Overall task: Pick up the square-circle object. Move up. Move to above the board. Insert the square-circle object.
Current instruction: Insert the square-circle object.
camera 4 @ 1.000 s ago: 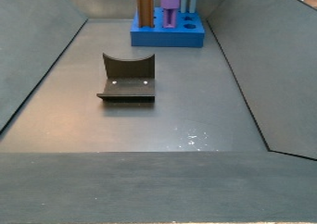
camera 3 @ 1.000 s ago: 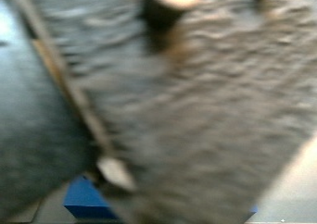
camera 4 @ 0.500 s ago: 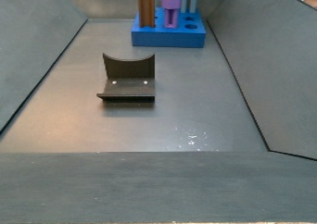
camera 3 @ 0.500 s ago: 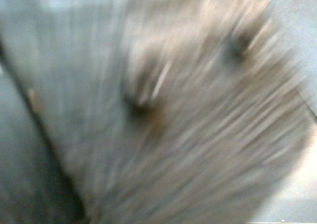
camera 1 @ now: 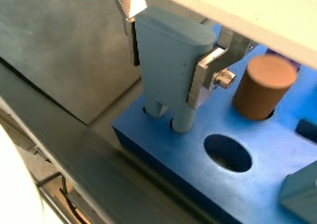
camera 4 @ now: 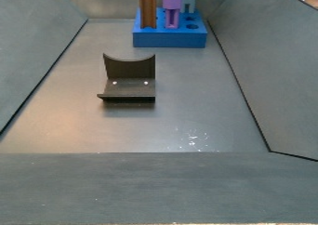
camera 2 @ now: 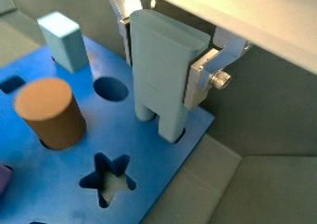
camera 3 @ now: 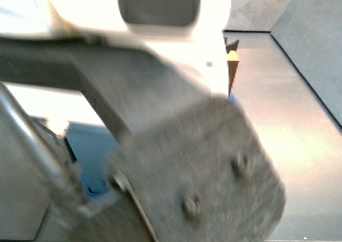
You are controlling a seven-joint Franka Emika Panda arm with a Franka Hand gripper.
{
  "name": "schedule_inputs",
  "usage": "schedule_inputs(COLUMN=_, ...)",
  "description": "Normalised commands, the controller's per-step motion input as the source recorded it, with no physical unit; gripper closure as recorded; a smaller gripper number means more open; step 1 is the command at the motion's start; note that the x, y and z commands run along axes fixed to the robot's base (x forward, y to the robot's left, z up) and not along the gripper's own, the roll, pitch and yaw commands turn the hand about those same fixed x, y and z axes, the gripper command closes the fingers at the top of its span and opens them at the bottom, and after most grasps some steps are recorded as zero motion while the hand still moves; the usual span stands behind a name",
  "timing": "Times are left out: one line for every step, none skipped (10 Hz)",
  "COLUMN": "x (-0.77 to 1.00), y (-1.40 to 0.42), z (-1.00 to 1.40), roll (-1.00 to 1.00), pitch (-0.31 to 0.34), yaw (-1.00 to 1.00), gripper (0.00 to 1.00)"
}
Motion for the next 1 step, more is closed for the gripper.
schedule_inputs(x=0.00, y=0.00, z=0.00, roll=0.00, pitch=0.000, yaw=0.00, gripper=1.00)
